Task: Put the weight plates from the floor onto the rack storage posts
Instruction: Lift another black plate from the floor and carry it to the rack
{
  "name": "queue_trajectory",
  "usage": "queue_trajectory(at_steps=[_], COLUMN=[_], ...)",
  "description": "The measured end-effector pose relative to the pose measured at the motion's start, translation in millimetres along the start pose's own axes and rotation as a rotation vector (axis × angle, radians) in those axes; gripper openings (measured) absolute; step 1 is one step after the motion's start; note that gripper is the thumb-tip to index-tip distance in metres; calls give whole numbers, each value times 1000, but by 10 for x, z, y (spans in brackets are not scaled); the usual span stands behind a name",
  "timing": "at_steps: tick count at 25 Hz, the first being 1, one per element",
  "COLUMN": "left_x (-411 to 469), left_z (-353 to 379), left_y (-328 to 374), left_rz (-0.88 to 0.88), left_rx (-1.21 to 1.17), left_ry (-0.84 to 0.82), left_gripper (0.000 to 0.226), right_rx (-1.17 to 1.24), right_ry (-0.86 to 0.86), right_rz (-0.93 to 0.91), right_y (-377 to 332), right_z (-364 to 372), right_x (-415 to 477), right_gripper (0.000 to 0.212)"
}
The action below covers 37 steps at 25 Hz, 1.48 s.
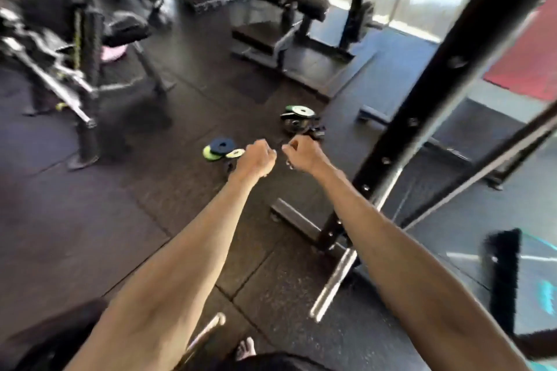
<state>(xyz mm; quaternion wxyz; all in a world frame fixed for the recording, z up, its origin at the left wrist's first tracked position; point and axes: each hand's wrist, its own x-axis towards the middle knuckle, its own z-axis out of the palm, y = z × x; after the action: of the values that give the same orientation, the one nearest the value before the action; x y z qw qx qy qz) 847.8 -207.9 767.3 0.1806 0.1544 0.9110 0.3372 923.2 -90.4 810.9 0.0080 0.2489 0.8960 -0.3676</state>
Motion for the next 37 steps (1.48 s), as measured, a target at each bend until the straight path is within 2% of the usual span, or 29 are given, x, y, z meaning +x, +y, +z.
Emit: queue_trajectory(at_steps=[5, 9, 13, 17, 20, 28, 32, 37], left_x=[-25, 172, 677, 1501, 2177, 3855, 4543, 5369], left_z=[-218, -280, -212, -69, -30, 34, 111, 343], left_y=[-1354, -1925, -2276, -2383, -2241, -2044, -2418, -3144], left_rz=[-226, -272, -324, -376, -448, -425, -382, -413], left_rx=[207, 259, 340, 307, 296, 233, 293, 299], left_ry=[-107, -219, -328, -375, -397, -445, -531, -697], left_gripper=[32, 32, 33, 31, 29, 31, 28, 30], right_rx=[-146, -252, -345, -385, -350, -256, -177, -87], right_ry=[-359, -562, -664, -690, -699, -624, -614, -549], right_rz=[2, -14, -14, 10, 70, 179, 259, 470], right_y=[-268, -225, 2, 203, 292, 333, 453, 703], right_z=[1356, 1982, 2317, 2412, 2349, 2390, 2775, 3360], right_x=[375, 707, 1243, 2035, 2664, 4169, 4770, 5364], right_gripper=[28, 22, 17, 34, 36, 37, 32, 27])
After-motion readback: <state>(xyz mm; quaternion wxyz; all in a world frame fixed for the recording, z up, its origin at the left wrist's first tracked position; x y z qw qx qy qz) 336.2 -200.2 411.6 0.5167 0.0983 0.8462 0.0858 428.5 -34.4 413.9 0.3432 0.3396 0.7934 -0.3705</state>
